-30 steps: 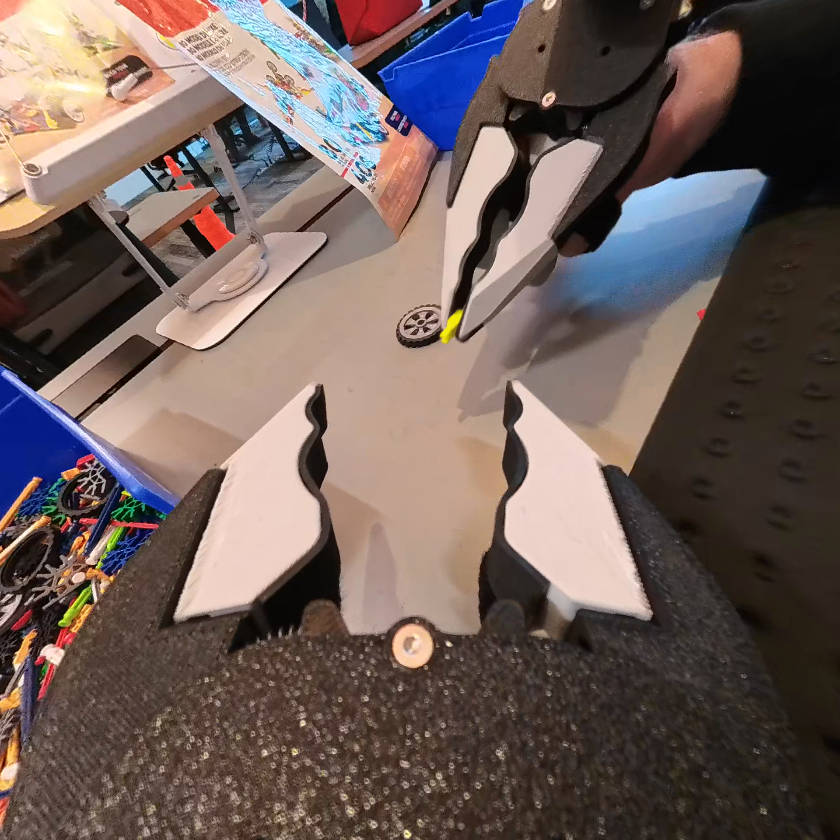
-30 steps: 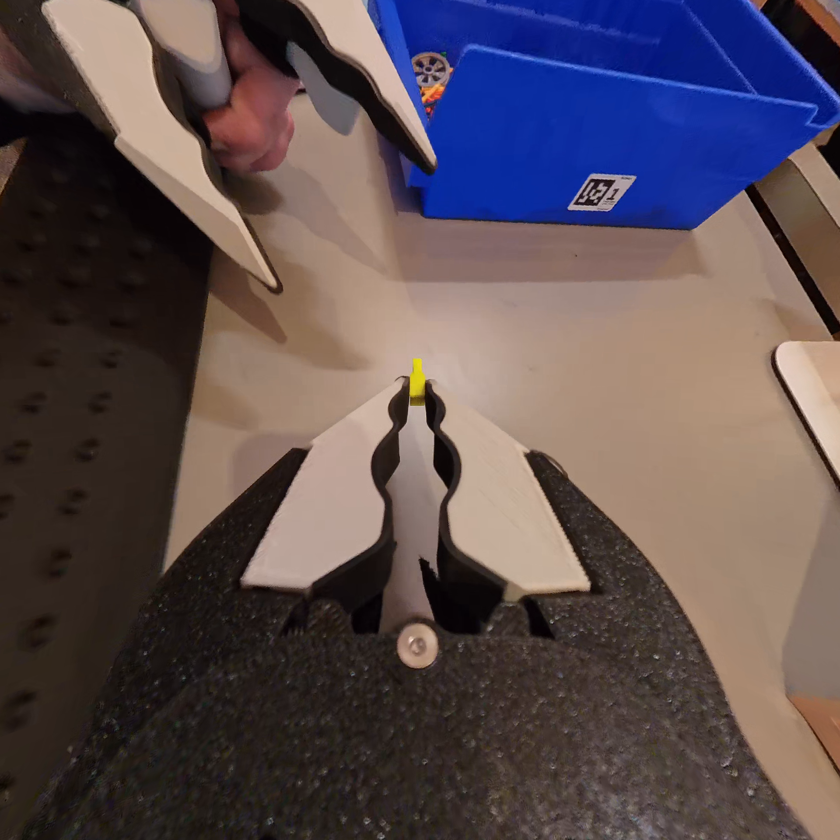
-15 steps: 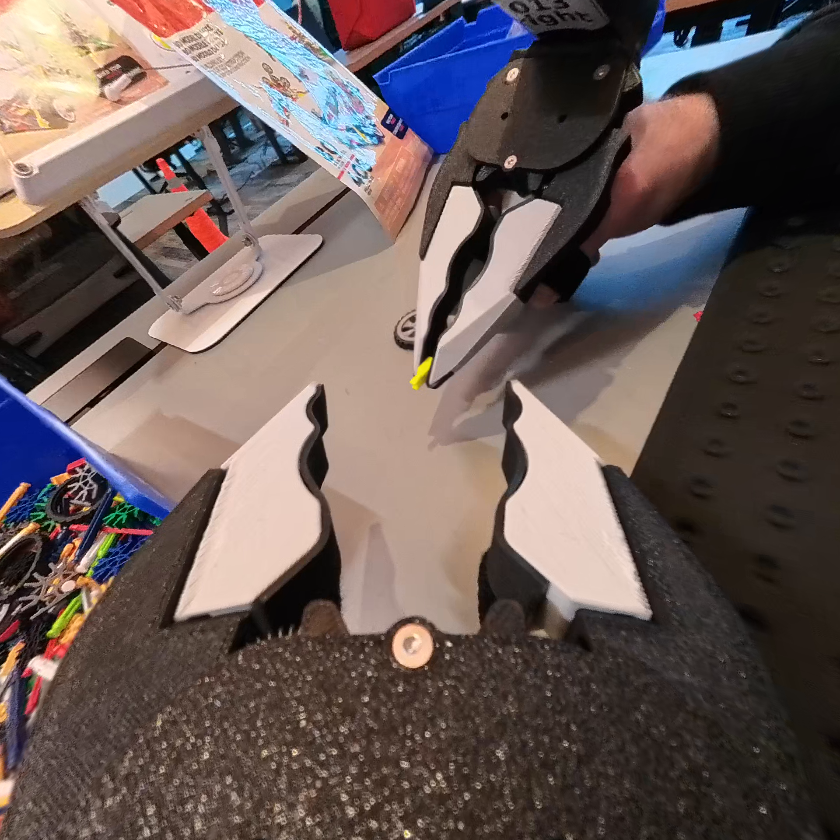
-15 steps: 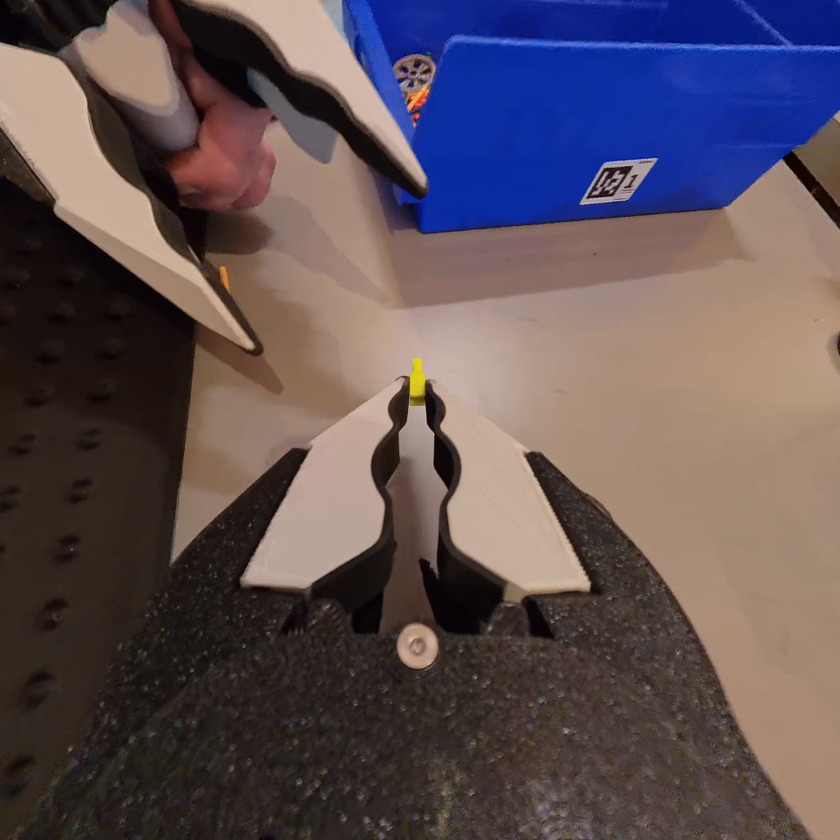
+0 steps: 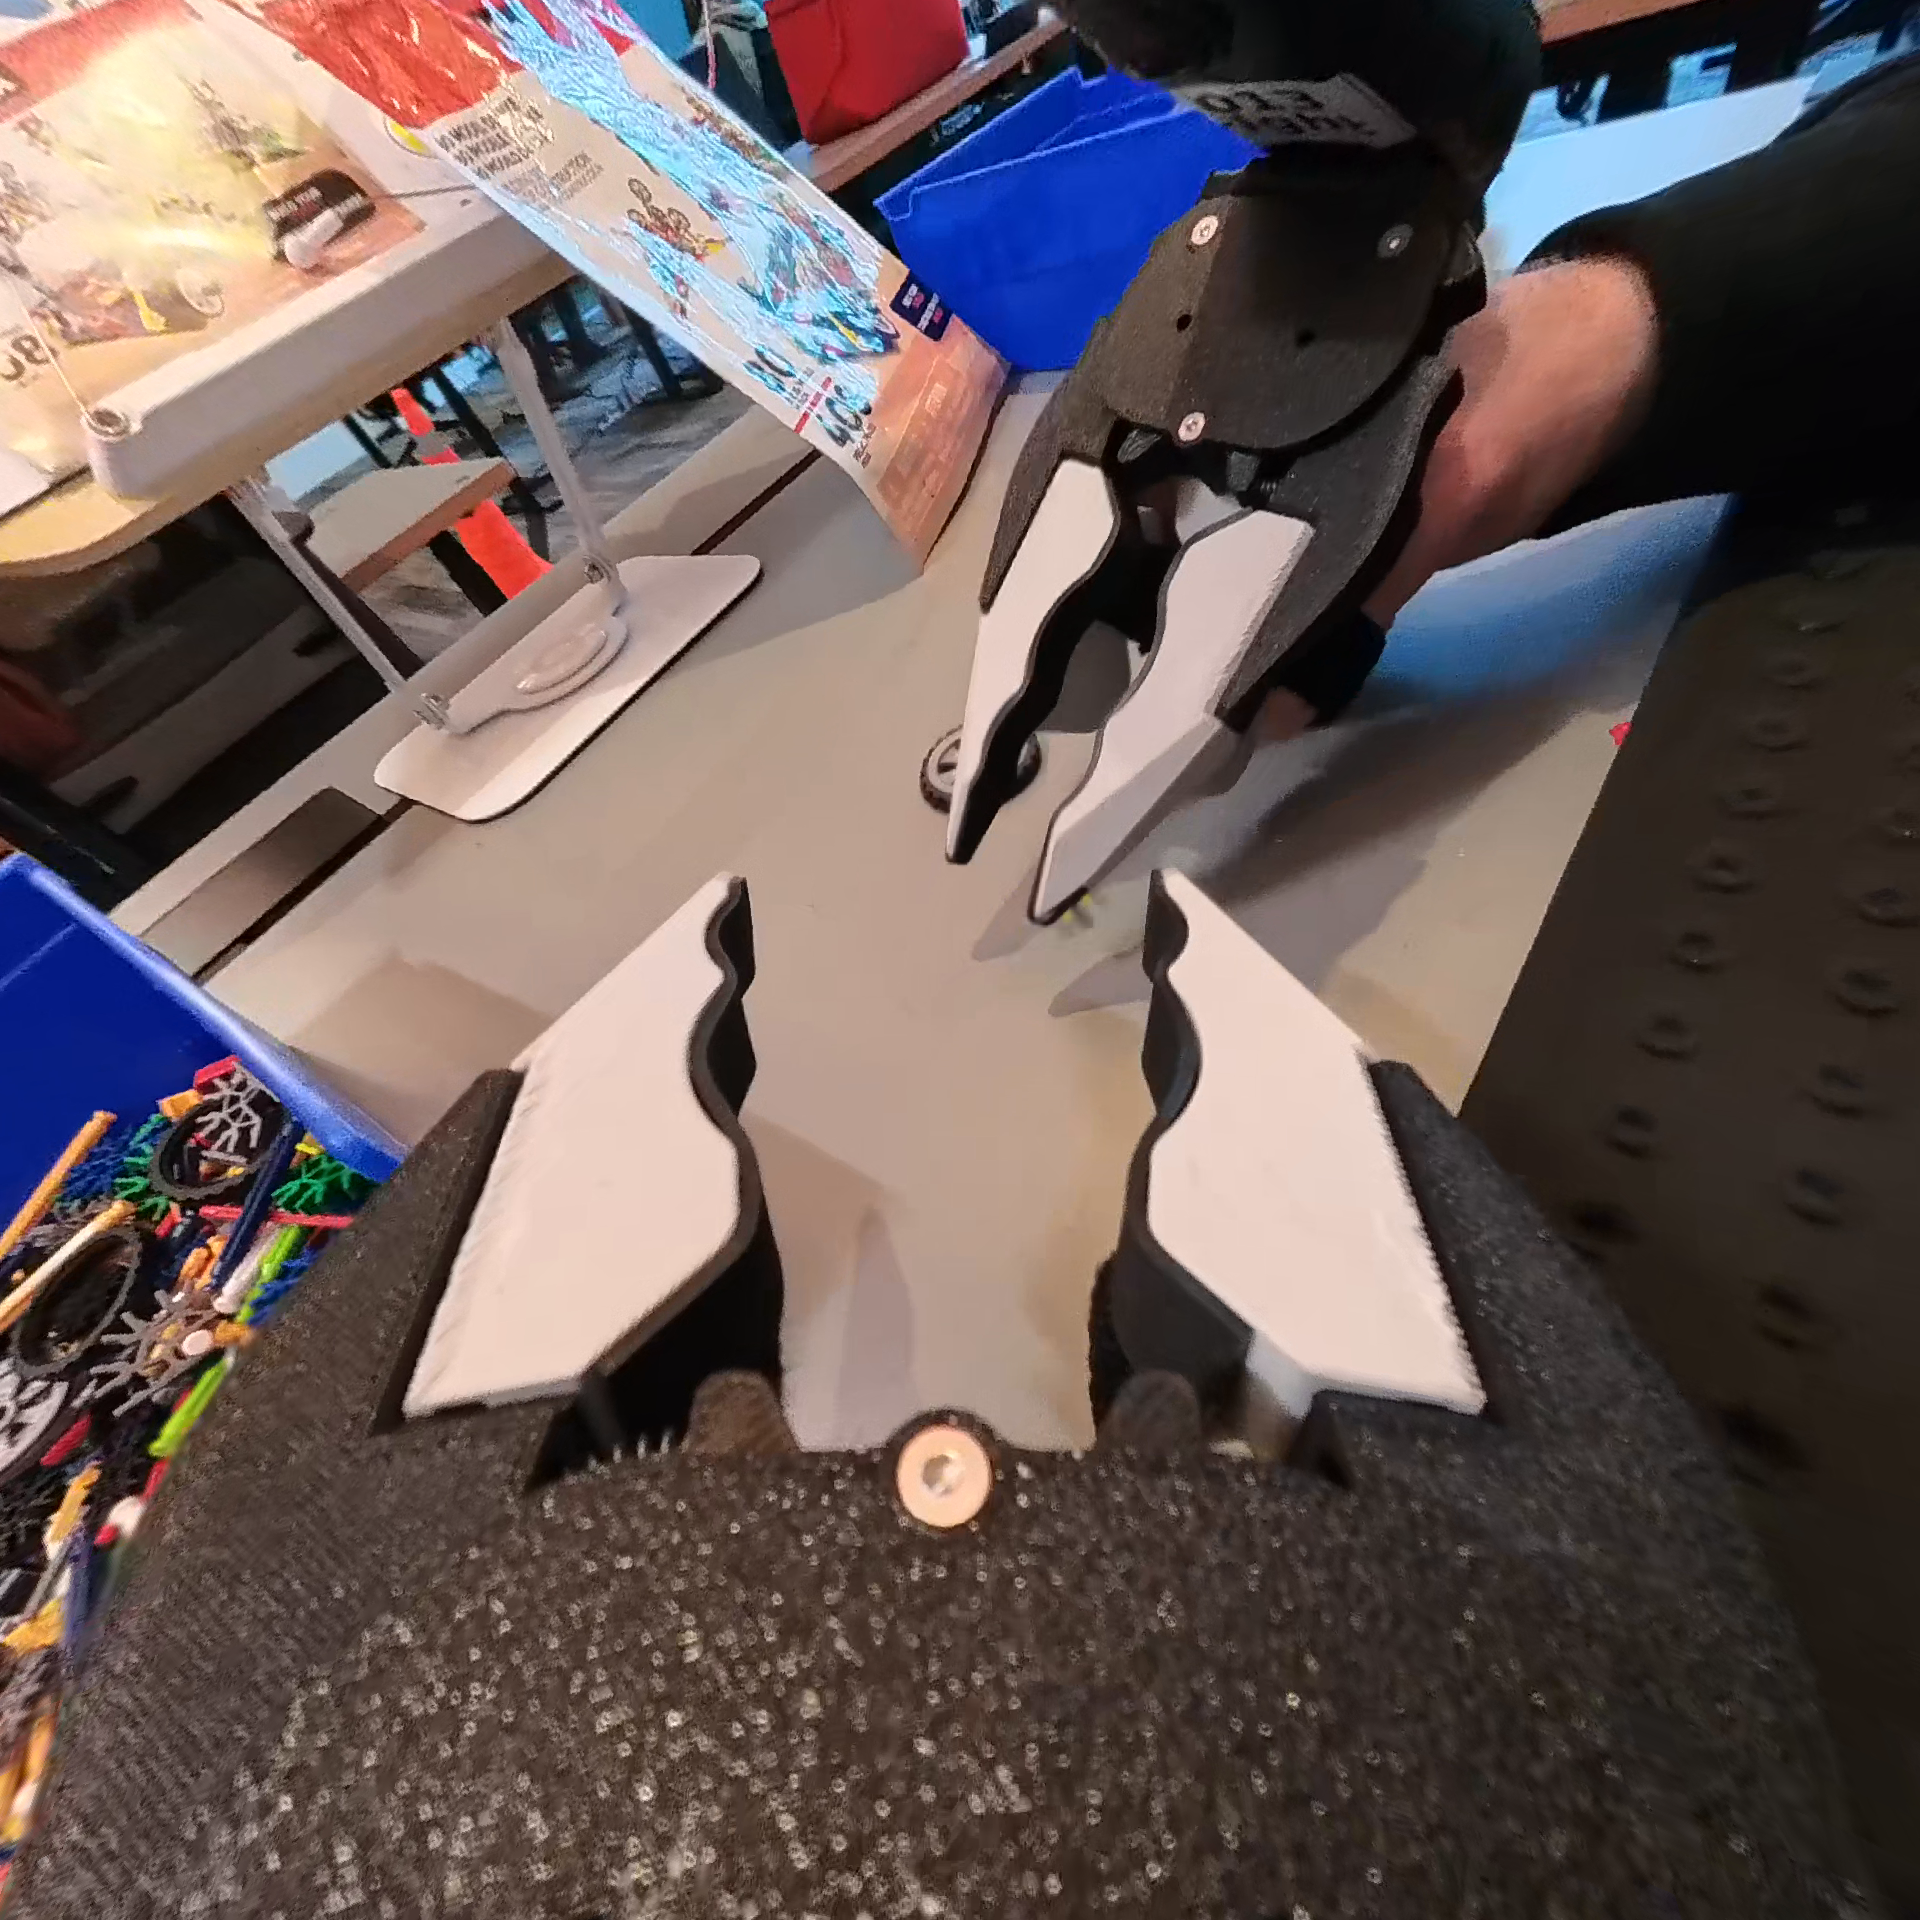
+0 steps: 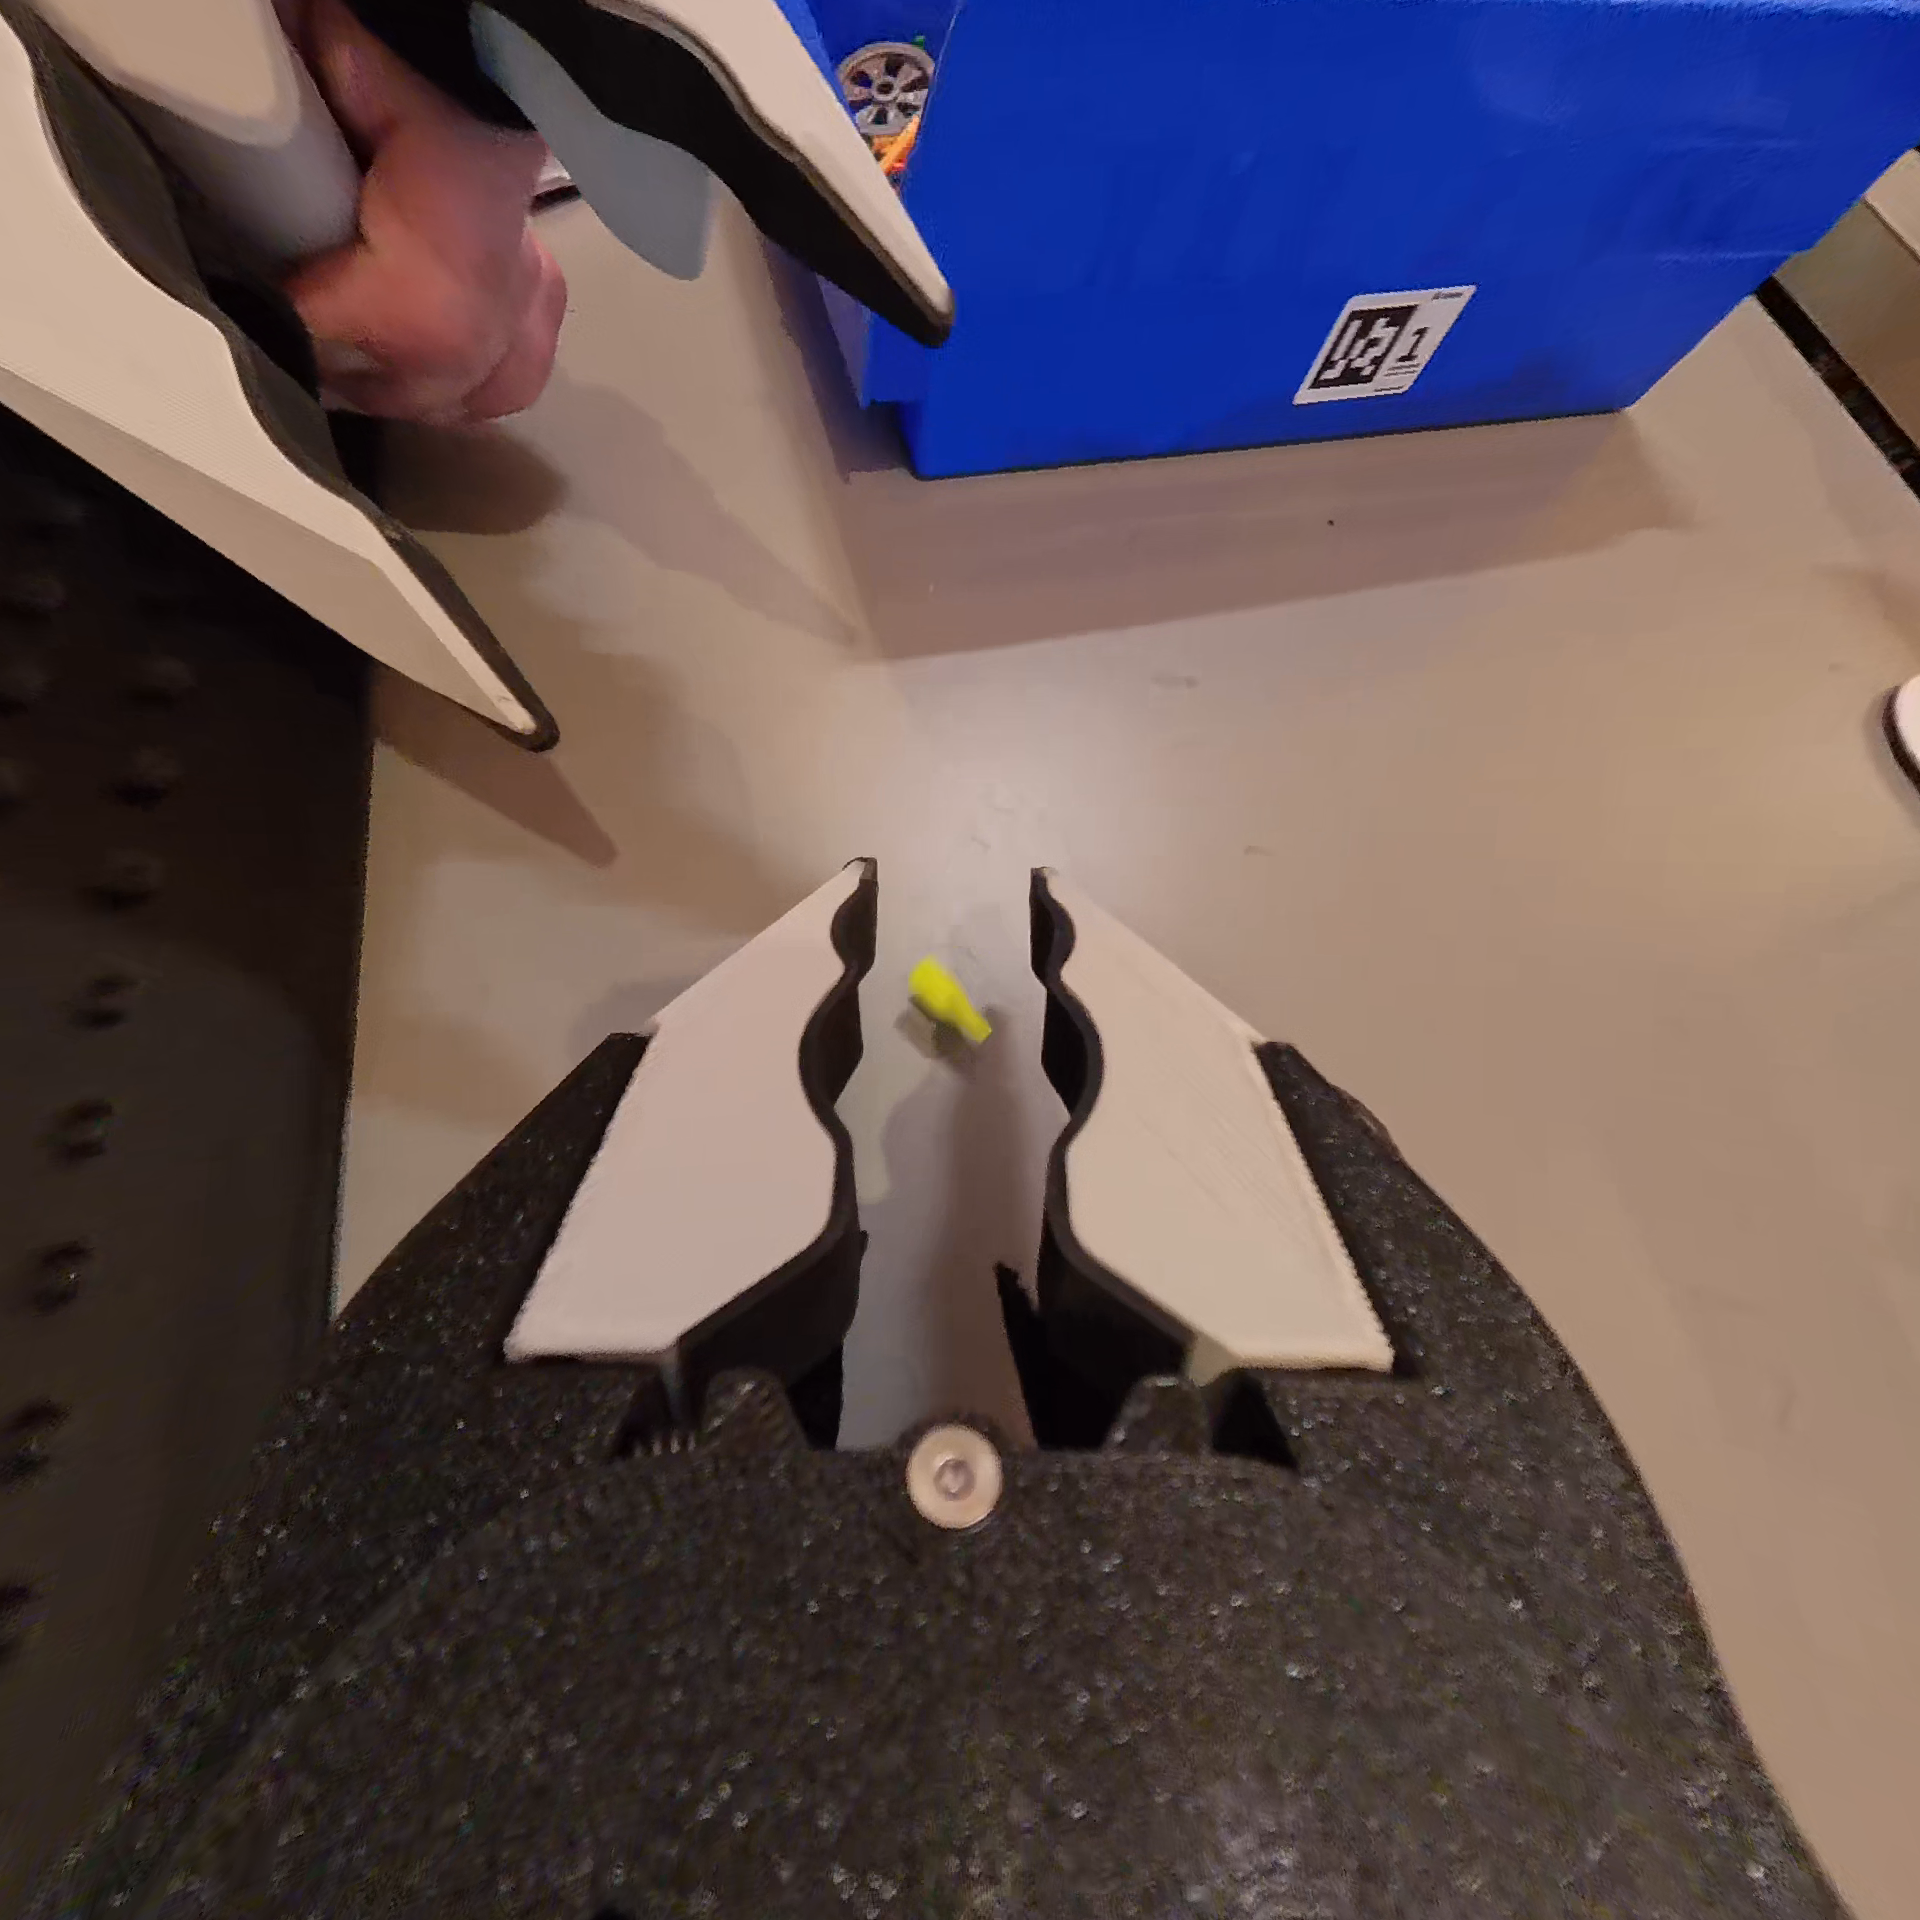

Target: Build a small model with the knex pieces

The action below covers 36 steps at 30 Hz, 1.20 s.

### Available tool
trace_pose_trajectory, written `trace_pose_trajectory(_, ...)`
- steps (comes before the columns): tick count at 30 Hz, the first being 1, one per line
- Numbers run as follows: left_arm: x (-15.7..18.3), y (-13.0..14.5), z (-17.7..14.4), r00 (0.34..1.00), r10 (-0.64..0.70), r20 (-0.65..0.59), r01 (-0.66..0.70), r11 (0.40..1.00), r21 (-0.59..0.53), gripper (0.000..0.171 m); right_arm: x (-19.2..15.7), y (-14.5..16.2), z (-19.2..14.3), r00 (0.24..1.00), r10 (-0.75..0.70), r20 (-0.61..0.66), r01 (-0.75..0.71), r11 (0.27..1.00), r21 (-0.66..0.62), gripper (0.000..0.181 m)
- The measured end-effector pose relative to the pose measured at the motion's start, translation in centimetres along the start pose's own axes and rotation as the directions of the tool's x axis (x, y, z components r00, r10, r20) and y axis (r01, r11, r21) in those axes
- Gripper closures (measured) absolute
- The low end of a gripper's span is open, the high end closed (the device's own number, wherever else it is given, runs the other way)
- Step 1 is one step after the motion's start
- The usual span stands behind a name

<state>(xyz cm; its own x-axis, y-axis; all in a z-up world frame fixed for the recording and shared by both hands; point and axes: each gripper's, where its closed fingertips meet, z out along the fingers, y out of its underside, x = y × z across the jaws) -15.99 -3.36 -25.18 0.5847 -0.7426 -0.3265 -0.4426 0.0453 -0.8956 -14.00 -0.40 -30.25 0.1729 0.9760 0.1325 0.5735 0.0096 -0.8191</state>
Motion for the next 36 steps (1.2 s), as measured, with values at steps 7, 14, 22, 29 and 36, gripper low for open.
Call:
trace_pose_trajectory(7, -0.1, -0.6, -0.4, 1.000, 0.018, 0.020, -0.019, 1.000, 0.025, 0.113, 1.0, -0.3, -1.0, 0.999, 0.049, -0.002, -0.049, 0.997, 0.055, 0.152)
trace_pose_trajectory(14, 0.8, 0.2, 0.4, 0.998, 0.059, -0.009, -0.060, 0.998, -0.027, 0.116, 1.2, -0.2, -1.5, 0.997, 0.071, 0.007, -0.071, 0.995, 0.071, 0.152)
trace_pose_trajectory(22, 0.9, 0.3, 0.4, 0.998, 0.062, -0.017, -0.063, 0.998, -0.030, 0.117, 1.2, 0.2, -1.4, 0.996, 0.082, 0.016, -0.083, 0.994, 0.064, 0.152)
trace_pose_trajectory(29, 0.9, 0.3, 0.4, 0.998, 0.068, -0.016, -0.068, 0.997, -0.033, 0.117, 1.2, 0.0, -1.5, 0.996, 0.082, 0.020, -0.083, 0.994, 0.076, 0.152)
trace_pose_trajectory(36, 0.9, 0.2, 0.2, 0.998, 0.065, -0.017, -0.065, 0.998, -0.023, 0.117, 2.0, -0.2, -1.9, 0.995, 0.098, 0.003, -0.098, 0.991, 0.096, 0.152)
